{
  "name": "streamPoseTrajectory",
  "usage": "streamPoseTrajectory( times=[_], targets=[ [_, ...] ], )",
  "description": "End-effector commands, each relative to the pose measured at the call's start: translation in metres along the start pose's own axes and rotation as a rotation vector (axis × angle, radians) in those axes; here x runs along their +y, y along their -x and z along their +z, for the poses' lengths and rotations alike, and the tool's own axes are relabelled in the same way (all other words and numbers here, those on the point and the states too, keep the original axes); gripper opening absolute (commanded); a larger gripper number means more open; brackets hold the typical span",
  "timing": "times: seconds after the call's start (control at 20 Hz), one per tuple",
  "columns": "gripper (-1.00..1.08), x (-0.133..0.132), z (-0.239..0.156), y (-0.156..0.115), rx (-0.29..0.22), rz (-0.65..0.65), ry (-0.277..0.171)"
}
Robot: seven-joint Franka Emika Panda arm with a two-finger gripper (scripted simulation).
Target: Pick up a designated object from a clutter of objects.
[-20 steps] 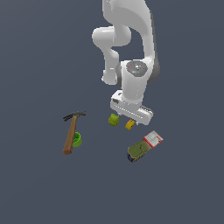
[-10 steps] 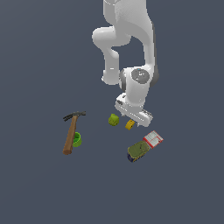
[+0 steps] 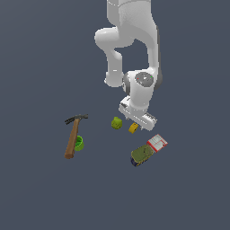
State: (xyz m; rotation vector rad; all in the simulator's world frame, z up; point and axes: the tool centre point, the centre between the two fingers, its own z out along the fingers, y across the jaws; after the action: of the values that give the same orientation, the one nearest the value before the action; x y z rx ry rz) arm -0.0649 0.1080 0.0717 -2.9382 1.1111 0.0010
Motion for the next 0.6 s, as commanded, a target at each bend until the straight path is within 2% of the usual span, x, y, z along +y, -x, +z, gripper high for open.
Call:
streamPoseTrajectory(
  times=[0.0, 0.55],
  targets=[
    [1.00, 0.000, 0.003, 0.000, 0.000, 0.000, 0.000],
    [1.00, 0.001, 0.044, 0.001, 0.000, 0.003, 0.000]
  ],
)
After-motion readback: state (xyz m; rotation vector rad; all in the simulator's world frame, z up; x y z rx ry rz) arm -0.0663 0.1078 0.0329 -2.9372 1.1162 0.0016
